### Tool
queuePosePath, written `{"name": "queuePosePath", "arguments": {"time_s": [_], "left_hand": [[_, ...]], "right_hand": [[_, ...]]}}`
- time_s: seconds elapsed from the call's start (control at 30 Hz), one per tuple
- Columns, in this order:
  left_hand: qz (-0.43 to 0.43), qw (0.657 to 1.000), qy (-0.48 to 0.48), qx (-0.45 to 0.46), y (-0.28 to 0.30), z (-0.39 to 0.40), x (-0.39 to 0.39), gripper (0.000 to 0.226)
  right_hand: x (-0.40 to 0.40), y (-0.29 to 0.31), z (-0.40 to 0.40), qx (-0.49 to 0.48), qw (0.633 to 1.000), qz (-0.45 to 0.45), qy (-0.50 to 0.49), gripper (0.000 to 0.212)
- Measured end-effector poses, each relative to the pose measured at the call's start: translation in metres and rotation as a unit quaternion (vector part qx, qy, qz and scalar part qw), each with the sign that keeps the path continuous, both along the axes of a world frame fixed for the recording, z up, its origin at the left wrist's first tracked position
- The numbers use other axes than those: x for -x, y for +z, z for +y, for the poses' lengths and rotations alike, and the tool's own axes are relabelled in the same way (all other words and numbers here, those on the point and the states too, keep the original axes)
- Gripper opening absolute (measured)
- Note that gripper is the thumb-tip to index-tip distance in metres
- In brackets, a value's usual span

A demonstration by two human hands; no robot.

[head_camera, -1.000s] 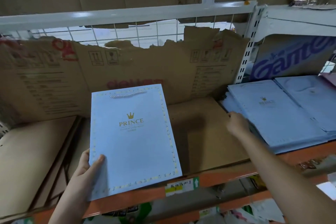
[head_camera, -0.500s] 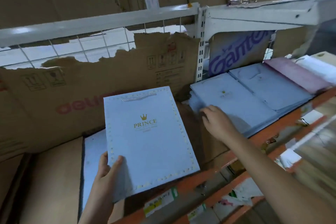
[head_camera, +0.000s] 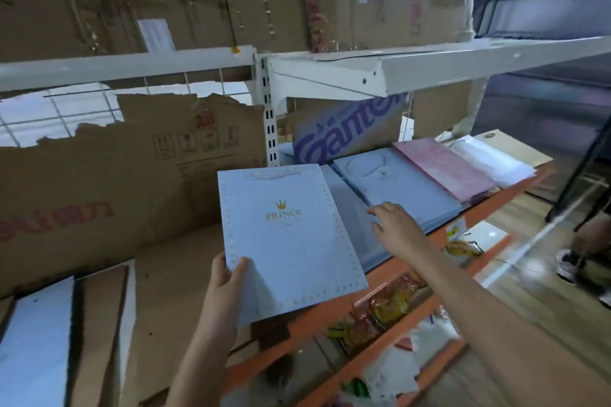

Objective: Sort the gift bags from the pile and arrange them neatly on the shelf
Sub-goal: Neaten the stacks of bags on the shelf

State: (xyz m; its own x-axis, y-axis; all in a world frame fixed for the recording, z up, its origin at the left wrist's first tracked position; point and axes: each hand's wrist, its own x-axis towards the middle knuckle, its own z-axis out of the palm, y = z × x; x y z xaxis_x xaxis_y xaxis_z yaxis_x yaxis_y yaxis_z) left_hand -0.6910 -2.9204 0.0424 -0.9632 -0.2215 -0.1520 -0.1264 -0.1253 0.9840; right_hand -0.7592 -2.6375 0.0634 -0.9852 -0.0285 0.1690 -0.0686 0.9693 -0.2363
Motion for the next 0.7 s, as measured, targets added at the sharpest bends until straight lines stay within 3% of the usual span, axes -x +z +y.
{"name": "queuePosePath", "arguments": {"time_s": [0.17,0.33,0.47,0.7], "left_hand": [[0.015,0.997,0.063,0.049,-0.002,0.06,0.026,0.015],[-0.016,0.974,0.12,0.193,-0.013,0.09,0.052,0.033],[-0.044,0.936,0.145,0.317,-0.021,0.099,0.063,0.043],[-0.083,0.927,0.149,0.333,-0.033,0.113,0.065,0.051]], "right_hand": [[0.019,-0.002,0.047,0.023,1.0,-0.004,0.008,0.037],[0.032,-0.006,0.071,0.037,0.999,-0.023,0.027,0.038],[0.035,-0.015,0.079,0.05,0.998,-0.032,0.033,0.038],[0.037,-0.02,0.084,0.074,0.995,-0.03,0.057,0.038]]}}
